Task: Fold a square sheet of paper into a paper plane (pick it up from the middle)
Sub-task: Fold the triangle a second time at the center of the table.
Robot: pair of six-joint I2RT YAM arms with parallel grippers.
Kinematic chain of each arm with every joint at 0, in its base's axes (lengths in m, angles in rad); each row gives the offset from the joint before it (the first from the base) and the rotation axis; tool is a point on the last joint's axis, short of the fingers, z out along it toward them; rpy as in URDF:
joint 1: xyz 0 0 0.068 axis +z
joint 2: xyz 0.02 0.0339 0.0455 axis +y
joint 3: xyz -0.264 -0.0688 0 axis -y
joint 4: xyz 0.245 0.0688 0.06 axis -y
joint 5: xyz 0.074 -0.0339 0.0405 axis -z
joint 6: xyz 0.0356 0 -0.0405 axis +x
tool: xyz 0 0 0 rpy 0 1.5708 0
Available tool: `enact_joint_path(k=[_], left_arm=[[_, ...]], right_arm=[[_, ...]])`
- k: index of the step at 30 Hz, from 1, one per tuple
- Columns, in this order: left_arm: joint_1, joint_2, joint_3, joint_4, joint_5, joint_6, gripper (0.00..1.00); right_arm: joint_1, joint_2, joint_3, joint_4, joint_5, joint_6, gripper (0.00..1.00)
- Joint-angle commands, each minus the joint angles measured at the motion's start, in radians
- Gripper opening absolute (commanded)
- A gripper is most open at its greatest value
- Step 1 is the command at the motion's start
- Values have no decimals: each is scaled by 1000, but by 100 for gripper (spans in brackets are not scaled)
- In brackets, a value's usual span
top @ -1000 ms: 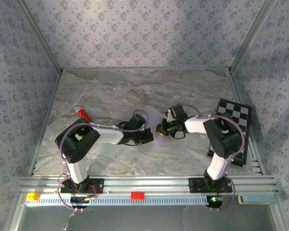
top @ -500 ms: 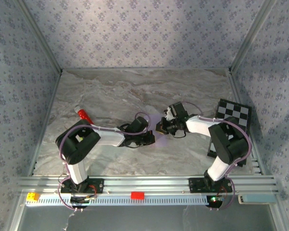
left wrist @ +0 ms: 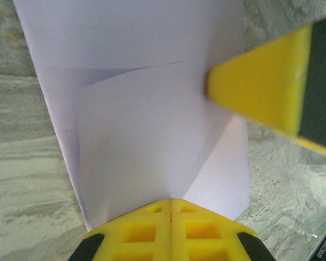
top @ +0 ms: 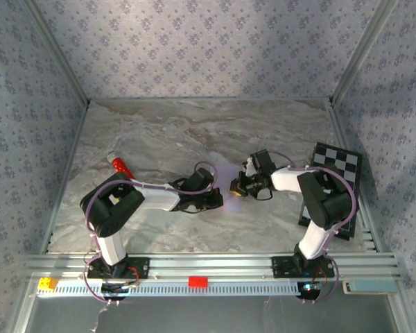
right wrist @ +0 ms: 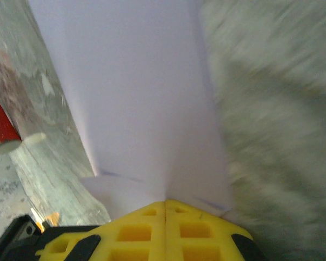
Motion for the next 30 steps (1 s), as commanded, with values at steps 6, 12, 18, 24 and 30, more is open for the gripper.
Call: enact_joint_path(k=[6,12,18,24,30], left_arm=[[-8,30,-31,-186,-44,45,0],[-4,27,-5,-241,-52,109,0],[12,10,-2,-260,-53,138,0],[16,6,0,-246,-33,140,0],[20,-42,29,-235,-8,116,2]], right_arm=[[-86,-34,7,23,12,-8,0],[-12,-130,11,-25,17,-22,1],[54,-83,9,-28,1,-32,1],[41,14,17,-51,2,-58,0],[44,27,-18,-92,73,-62,0]])
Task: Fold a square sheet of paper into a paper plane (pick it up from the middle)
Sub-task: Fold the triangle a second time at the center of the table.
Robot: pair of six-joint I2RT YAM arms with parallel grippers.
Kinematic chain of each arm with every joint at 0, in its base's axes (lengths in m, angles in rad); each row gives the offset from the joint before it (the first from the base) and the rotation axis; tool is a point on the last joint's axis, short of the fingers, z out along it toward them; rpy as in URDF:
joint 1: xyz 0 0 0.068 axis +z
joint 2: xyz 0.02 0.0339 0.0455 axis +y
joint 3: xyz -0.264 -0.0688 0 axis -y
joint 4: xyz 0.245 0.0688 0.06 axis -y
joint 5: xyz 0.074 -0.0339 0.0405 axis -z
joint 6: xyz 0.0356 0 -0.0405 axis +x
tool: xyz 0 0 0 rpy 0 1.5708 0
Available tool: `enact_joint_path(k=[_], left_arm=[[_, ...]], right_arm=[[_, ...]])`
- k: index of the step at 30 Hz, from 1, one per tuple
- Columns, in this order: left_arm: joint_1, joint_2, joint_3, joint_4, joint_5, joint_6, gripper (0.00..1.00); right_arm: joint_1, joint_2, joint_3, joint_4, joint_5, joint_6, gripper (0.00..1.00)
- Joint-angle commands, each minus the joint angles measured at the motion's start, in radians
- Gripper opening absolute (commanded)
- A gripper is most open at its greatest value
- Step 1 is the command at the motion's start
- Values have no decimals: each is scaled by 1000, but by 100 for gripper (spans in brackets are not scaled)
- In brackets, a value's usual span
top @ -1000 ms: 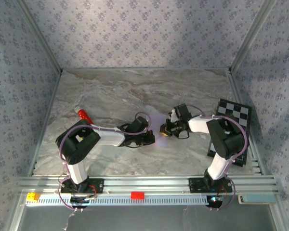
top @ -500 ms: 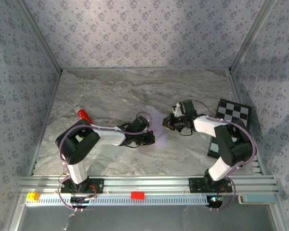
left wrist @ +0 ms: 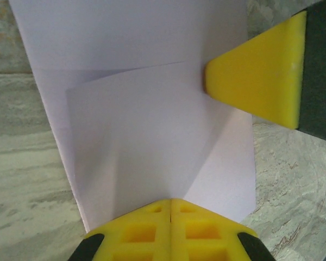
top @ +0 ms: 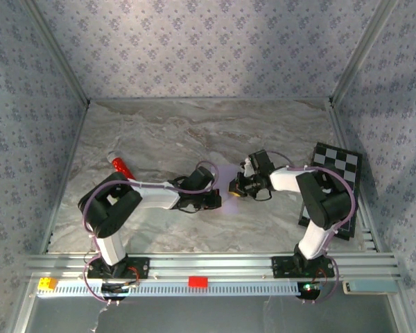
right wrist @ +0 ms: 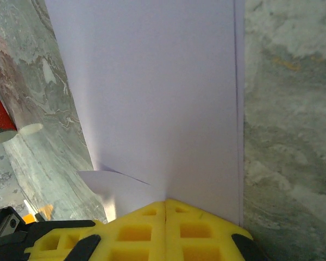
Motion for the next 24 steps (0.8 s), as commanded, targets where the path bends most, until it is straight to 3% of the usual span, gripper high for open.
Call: enact_joint_path(k=[1,7,19,24], left_arm=[[6,-33,8,-128,-12,-1,2],[7,-51,68,-96,2,-19,5],[10,109,169,-55,51,-32,6],[10,114,123,-63,33,-58,6]], right_arm=[[2,18,-28,-80,85,-24,0],[-2,16,-36,-72,97,-13,0],[-4,14,-52,-68,114,2,0],[-5,23,-58,-70,124,-1,0]])
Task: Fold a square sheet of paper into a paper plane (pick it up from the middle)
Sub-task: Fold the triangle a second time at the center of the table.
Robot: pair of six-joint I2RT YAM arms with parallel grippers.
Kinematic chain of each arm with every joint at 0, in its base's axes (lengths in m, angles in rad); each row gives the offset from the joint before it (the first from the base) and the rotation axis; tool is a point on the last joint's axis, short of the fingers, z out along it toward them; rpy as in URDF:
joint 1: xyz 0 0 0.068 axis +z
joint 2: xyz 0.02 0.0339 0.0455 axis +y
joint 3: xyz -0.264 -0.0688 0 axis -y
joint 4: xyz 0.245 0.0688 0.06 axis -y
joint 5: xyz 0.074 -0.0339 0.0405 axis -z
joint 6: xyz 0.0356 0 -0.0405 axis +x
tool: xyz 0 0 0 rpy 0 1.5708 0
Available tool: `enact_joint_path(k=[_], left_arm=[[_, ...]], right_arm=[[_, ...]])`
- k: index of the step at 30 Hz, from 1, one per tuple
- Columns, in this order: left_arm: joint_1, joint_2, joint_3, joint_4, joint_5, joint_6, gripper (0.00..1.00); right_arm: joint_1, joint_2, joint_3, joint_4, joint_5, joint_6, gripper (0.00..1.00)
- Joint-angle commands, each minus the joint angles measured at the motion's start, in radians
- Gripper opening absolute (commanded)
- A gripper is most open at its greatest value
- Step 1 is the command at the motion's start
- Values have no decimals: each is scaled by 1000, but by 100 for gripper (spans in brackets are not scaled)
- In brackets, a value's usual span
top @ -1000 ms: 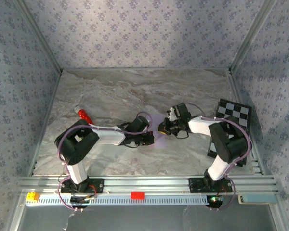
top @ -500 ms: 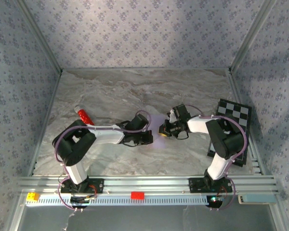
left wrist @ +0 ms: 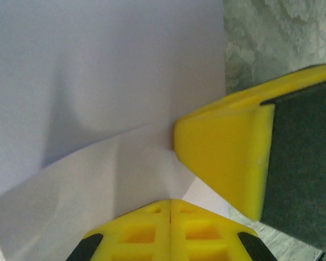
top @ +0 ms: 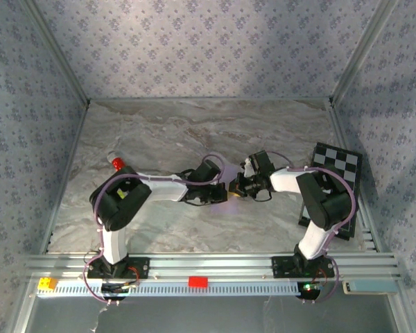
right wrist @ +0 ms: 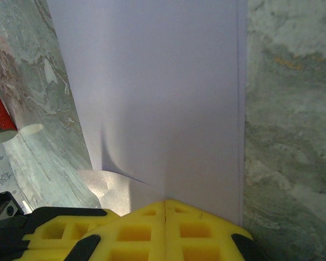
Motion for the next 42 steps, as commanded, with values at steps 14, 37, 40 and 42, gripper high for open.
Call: enact_joint_path(k=[14,37,40,42], left_arm=[[-9,-156,-252,6,0,-46,8],[-23,-245,-241,-148,-13,47,9],[-29,-270,-222,-160,-45,52,9],[-33,-288,-204,-168,-67,58,10]], right_arm=[[-16,11,-46,-117,128,-5,0],[-14,13,-29,-135,135,-1,0],[-10,17,-27,-137,135,2,0],[-9,15,-26,-137,139,1,0]])
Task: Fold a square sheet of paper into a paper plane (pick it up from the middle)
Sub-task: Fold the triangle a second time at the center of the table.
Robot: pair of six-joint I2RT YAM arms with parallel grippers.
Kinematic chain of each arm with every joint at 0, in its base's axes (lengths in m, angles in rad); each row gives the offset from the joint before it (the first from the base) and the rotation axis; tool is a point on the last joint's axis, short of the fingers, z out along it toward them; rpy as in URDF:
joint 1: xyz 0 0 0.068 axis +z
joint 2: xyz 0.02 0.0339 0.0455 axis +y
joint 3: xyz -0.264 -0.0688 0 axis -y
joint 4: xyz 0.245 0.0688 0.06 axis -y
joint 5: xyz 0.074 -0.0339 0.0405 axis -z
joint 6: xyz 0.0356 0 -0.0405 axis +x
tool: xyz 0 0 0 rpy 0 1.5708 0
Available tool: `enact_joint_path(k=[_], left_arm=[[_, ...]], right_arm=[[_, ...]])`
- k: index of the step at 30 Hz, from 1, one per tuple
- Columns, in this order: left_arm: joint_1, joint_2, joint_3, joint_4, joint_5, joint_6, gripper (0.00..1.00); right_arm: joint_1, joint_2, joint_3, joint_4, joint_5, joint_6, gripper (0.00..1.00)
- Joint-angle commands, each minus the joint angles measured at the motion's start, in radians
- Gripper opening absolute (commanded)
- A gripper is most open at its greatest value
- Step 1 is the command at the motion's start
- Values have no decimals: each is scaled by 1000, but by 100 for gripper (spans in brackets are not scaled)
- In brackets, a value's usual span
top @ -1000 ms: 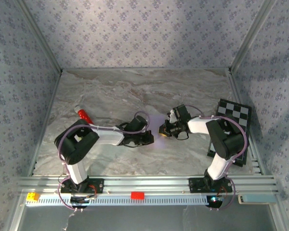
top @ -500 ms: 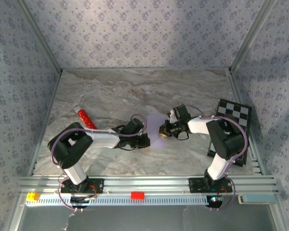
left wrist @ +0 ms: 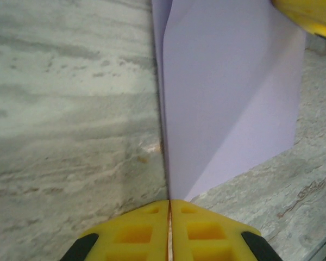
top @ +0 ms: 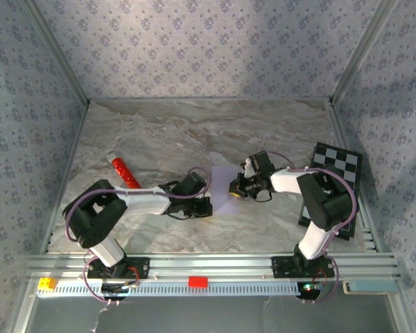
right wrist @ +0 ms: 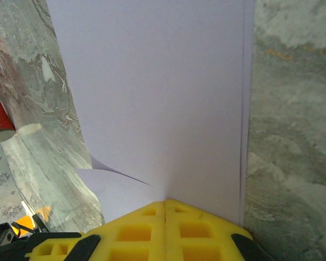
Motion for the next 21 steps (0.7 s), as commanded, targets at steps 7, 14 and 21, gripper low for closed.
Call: enact_joint_path(k=[7,14,21], left_arm=[[6,-25,113,-48,-68,41,10],[22,88,184,-29,-43,47,8],[9,146,127,-28,-72,15,3]], right_arm=[[-5,27,-10,-124,125,2,0],[-5,21,-6,-123,120,5,0],[-13,-12,20,-103,60,-8,0]])
